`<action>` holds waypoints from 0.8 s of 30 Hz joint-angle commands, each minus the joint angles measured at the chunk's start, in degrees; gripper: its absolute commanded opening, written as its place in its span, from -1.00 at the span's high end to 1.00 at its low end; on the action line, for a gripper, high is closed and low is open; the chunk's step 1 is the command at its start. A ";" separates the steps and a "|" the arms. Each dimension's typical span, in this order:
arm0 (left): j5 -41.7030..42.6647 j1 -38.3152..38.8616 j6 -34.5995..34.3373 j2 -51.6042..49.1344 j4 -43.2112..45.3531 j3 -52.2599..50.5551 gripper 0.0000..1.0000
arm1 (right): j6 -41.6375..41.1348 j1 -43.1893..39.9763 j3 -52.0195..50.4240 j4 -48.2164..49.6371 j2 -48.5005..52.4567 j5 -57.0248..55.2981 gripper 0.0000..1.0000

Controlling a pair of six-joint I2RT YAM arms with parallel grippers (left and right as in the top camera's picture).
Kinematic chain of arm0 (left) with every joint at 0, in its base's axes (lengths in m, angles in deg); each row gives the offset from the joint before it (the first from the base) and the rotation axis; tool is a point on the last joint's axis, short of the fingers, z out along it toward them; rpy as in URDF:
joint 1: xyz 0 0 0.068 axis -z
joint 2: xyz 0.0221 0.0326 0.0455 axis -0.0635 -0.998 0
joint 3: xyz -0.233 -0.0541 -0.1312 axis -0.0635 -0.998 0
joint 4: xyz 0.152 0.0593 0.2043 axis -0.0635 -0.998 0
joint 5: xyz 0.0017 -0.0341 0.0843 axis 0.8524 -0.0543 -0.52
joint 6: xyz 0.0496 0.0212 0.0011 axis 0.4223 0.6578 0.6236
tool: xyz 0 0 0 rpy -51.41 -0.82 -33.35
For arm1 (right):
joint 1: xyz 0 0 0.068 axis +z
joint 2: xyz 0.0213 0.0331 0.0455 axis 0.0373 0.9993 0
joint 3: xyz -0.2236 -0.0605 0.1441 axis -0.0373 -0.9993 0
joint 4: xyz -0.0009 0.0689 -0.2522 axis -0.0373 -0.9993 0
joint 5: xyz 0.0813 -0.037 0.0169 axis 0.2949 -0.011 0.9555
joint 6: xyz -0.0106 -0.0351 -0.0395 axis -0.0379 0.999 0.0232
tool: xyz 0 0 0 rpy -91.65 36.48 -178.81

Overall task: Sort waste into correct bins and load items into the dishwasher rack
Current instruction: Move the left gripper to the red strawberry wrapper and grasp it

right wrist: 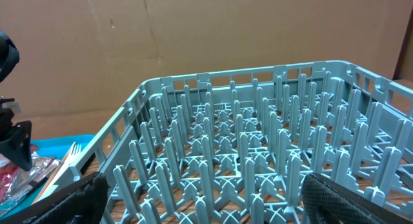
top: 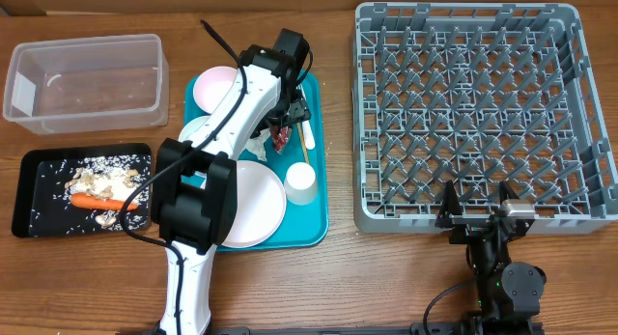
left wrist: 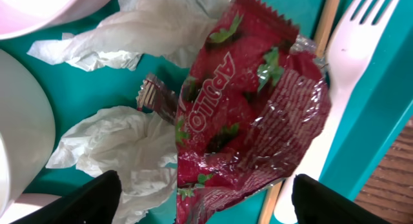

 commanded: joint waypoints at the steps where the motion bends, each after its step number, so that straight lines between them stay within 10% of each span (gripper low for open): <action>1: -1.18 0.13 0.26 0.07 0.70 -0.66 -0.64 | -0.22 0.33 -0.59 0.39 -0.46 -0.74 -0.99; 24: -2.45 0.13 10.73 -2.75 7.23 -0.66 -0.52 | -0.24 0.33 -0.59 0.39 -0.46 -0.76 -1.00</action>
